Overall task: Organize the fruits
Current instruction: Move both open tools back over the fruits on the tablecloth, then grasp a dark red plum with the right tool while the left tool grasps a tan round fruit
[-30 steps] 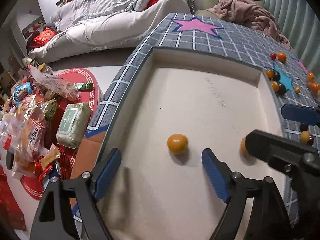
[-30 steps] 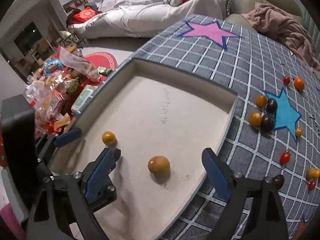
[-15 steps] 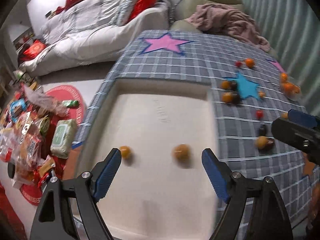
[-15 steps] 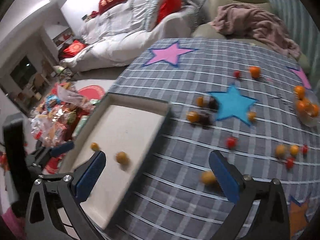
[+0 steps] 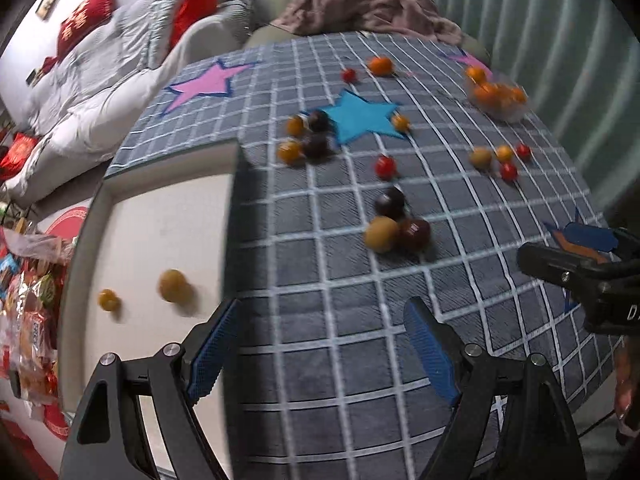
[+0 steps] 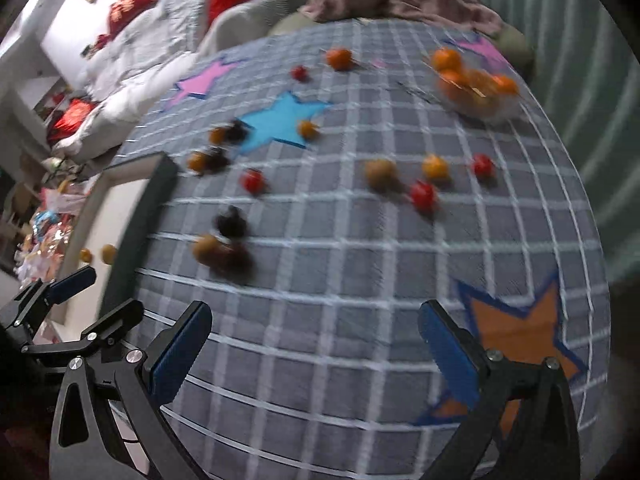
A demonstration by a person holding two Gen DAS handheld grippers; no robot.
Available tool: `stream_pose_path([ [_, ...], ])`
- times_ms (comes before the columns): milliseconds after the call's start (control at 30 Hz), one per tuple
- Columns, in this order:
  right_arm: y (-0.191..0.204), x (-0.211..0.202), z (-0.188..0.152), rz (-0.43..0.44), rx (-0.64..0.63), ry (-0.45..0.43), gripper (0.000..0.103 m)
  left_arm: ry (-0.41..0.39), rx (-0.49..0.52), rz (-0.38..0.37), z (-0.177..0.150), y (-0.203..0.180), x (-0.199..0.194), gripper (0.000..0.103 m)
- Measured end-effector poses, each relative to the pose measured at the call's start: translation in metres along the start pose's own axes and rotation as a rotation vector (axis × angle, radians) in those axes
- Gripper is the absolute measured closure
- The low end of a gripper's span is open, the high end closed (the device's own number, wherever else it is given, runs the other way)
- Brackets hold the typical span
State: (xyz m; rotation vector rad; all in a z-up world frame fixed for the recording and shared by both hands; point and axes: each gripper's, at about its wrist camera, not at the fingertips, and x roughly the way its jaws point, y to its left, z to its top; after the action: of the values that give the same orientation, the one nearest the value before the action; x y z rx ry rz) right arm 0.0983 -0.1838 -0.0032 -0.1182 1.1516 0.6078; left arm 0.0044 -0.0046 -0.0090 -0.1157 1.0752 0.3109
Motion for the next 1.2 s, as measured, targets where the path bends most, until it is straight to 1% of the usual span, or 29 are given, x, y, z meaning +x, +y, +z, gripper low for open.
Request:
stream_pose_path([
  [100,-0.022,0.004,-0.006,-0.025,0.030,0.012,0.000,0.011,0.020,0.012,-0.003,-0.012,0.008,0.019],
  [233,-0.038,0.009,-0.010,-0.040,0.056,0.021,0.000,0.009,0.039,0.032,-0.001,-0.018,0.019,0.019],
  [400,-0.039,0.015,-0.010,-0.034,0.046,0.023,0.000,-0.011,0.072,0.068,0.004,-0.020,0.028,0.019],
  [600,-0.012,0.029,-0.002,0.008,-0.001,0.028,0.000,0.004,0.068,0.074,0.003,-0.015,0.038,0.019],
  [800,0.027,0.044,0.006,0.041,-0.116,0.020,0.000,0.003,0.084,0.086,-0.002,-0.005,0.045,0.019],
  [967,0.054,0.054,0.013,0.069,-0.192,0.005,0.001,0.002,0.089,0.051,-0.003,0.003,0.048,0.019],
  [1033,0.061,0.058,0.015,0.077,-0.213,0.005,0.006,-0.006,0.098,0.054,-0.003,0.002,0.048,0.019],
  [1067,0.064,0.061,0.015,0.078,-0.225,0.009,0.016,-0.007,0.096,0.052,-0.003,0.002,0.048,0.019],
  [1100,0.067,0.061,0.015,0.063,-0.239,-0.001,0.021,-0.007,0.092,0.047,-0.002,0.002,0.049,0.019],
  [1133,0.070,0.062,0.015,0.061,-0.253,-0.005,0.024,-0.006,0.087,0.043,-0.002,0.003,0.049,0.019],
  [1200,0.075,0.062,0.015,0.067,-0.273,-0.015,0.032,-0.005,0.079,0.036,-0.001,0.005,0.050,0.019],
])
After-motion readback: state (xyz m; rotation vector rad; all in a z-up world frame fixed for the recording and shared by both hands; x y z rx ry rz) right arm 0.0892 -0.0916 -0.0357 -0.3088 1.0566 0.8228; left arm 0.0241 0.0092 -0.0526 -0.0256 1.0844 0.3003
